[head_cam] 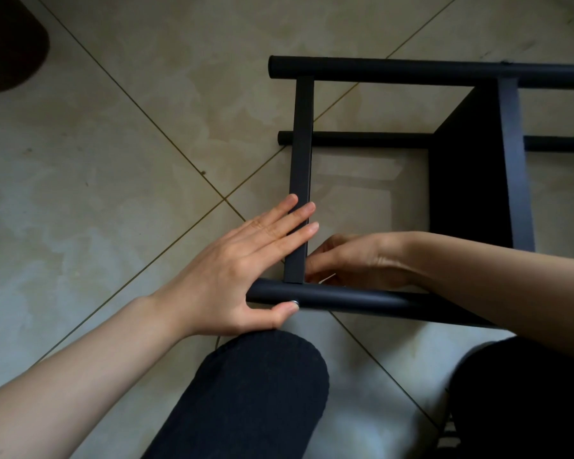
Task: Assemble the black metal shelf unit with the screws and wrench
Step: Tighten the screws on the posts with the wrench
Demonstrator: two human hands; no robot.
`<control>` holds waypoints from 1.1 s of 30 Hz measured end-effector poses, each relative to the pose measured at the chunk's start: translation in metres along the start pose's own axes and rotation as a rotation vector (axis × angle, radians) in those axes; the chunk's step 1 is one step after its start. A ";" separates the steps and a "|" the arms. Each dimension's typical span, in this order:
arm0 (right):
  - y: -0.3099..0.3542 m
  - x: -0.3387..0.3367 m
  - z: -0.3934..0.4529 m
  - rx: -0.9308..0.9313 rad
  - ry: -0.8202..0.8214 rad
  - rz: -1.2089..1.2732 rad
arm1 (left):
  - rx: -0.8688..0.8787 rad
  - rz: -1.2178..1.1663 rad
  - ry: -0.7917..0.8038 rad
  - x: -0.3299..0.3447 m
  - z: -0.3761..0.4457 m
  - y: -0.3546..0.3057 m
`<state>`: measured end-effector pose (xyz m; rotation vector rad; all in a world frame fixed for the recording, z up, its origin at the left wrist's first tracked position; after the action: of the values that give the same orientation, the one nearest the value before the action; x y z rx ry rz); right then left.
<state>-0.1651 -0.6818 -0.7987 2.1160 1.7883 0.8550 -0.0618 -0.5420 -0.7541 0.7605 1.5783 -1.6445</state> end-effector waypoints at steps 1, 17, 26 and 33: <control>0.000 0.001 0.001 0.004 -0.012 -0.008 | -0.001 -0.003 -0.002 0.000 0.000 0.000; 0.000 -0.009 -0.005 -0.015 0.080 -0.002 | -0.006 -0.008 -0.005 0.001 -0.001 0.001; -0.001 -0.004 0.002 -0.011 0.000 -0.005 | 0.006 0.006 -0.009 0.000 0.000 0.001; 0.001 -0.009 -0.002 -0.007 0.031 -0.014 | 0.006 0.000 -0.002 0.000 0.000 0.002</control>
<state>-0.1661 -0.6904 -0.7995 2.0945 1.8111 0.8943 -0.0600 -0.5419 -0.7554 0.7617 1.5720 -1.6500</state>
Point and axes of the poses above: each hand's wrist, its own z-axis towards the middle knuckle, its own x-axis out of the palm, y = z × x, the point moved 3 cm from there along z, towards the middle knuckle, and after that the axes turned 5 degrees about -y, right-handed, at the moved point
